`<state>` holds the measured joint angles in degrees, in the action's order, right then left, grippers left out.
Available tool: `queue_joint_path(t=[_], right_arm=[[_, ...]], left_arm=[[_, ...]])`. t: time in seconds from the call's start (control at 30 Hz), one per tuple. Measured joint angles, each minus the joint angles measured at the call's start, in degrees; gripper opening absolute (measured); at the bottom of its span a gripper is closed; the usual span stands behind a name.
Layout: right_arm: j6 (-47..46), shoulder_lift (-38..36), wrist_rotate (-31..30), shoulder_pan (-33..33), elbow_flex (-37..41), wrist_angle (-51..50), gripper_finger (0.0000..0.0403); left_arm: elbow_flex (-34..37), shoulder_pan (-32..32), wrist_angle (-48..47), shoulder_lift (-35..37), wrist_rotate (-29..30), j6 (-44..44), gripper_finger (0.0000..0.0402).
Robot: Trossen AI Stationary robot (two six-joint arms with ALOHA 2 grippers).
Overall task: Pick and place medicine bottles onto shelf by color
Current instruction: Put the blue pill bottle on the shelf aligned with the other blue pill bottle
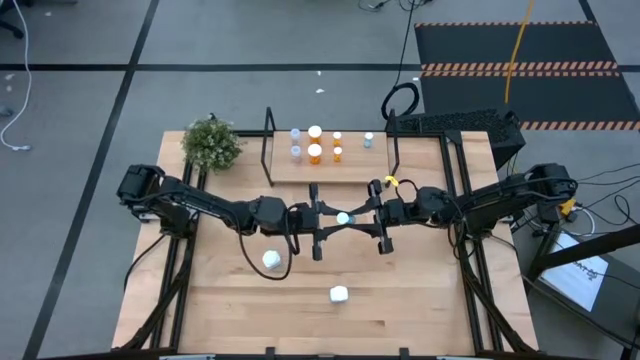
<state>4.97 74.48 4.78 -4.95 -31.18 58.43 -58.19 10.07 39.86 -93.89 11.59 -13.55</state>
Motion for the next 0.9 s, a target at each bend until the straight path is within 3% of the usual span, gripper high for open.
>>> queue_joint_path(t=[0.17, 0.43, 0.7, 0.9], right_arm=[[-2.0, -2.3, -3.0, 0.2, -0.1, -7.8, 0.0152], [-6.3, -8.8, -12.8, 0.4, -3.3, -30.9, 0.0205], [-10.0, -7.6, -11.1, -0.6, -7.9, -36.0, 0.0210], [-8.5, -6.7, -19.0, -1.3, -8.5, -36.3, 0.0210]], left_arm=[[0.0, -0.2, -7.2, 1.5, 3.2, -0.8, 0.0107], [0.1, -1.8, -23.3, 5.2, 4.0, 2.7, 0.0107], [0.2, -5.3, -29.9, 3.6, 4.0, 8.8, 0.0107], [0.1, -5.9, -29.5, 2.8, 3.9, 10.3, 0.0107]])
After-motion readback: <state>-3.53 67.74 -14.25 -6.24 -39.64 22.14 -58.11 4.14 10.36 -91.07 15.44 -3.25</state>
